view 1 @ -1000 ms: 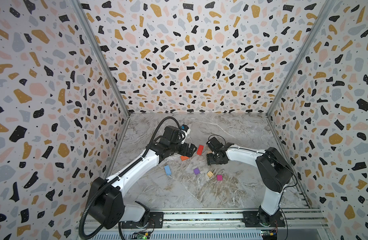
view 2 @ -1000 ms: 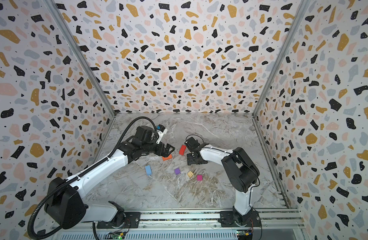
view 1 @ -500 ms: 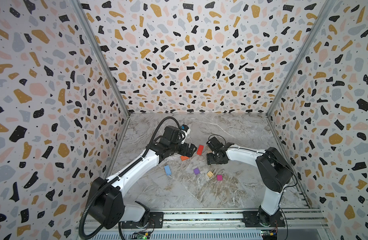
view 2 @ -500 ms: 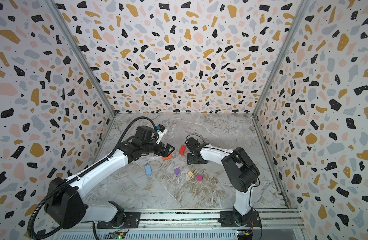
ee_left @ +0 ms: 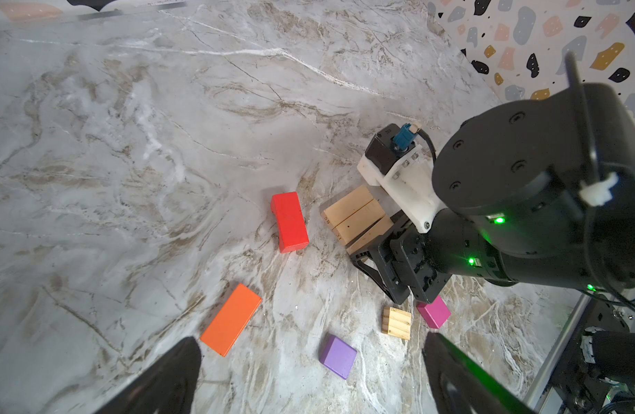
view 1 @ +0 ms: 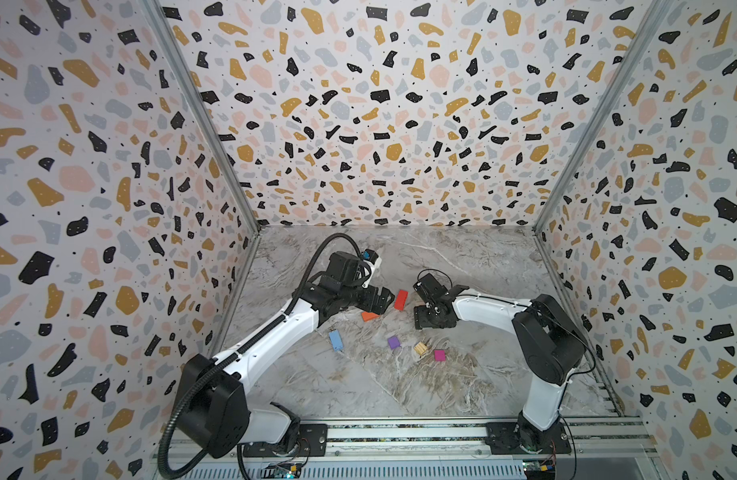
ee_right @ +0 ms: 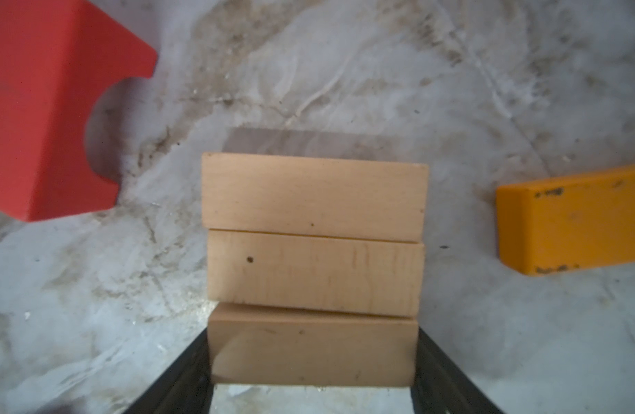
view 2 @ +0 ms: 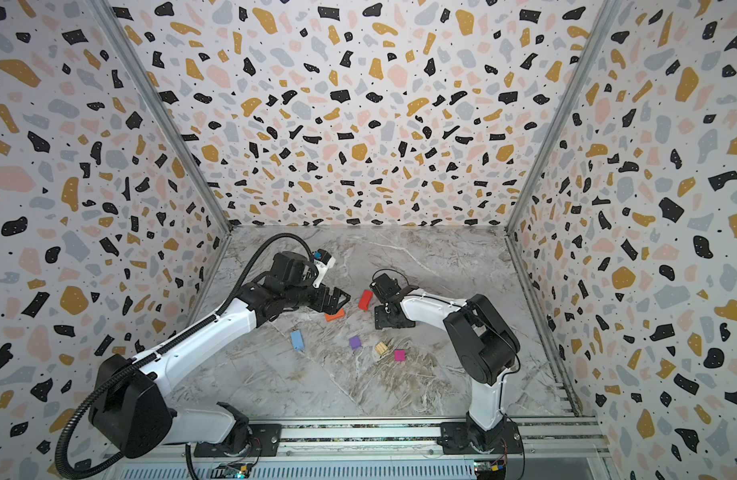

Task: Build the wood block tower
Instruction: 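Hold the wood bar pressed on top of the stack with the right gripper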

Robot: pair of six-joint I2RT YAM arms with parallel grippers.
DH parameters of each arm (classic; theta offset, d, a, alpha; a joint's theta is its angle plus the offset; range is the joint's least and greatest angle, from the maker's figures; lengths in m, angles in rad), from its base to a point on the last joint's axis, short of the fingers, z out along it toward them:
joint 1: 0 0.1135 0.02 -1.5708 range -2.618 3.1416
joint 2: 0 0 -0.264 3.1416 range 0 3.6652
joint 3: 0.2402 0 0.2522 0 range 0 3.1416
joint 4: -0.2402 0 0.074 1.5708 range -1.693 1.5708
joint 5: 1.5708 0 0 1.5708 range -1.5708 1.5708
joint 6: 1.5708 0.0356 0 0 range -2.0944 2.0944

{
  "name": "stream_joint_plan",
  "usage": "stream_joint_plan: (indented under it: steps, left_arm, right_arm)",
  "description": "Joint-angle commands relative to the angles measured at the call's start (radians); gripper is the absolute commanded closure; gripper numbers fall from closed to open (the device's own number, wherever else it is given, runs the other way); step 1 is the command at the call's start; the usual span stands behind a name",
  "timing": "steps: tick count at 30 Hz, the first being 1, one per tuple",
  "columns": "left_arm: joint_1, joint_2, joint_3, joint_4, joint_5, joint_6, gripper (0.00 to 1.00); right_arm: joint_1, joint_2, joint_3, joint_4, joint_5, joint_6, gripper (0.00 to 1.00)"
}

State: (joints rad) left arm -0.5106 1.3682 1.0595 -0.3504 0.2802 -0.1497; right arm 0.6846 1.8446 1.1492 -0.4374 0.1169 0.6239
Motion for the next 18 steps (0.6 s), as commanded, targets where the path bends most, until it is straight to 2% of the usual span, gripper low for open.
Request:
stream_joint_plan:
  steps: [1,18]
  left_arm:
    - [0.007,-0.007,-0.008,0.024,0.015,0.007,0.02]
    - [0.007,-0.002,-0.007,0.025,0.018,0.009,0.03]
  right_arm:
    - [-0.005,0.003,0.013,-0.027,-0.005,0.012,0.23]
    - [-0.002,0.016,0.035,-0.043,0.017,-0.007,0.22]
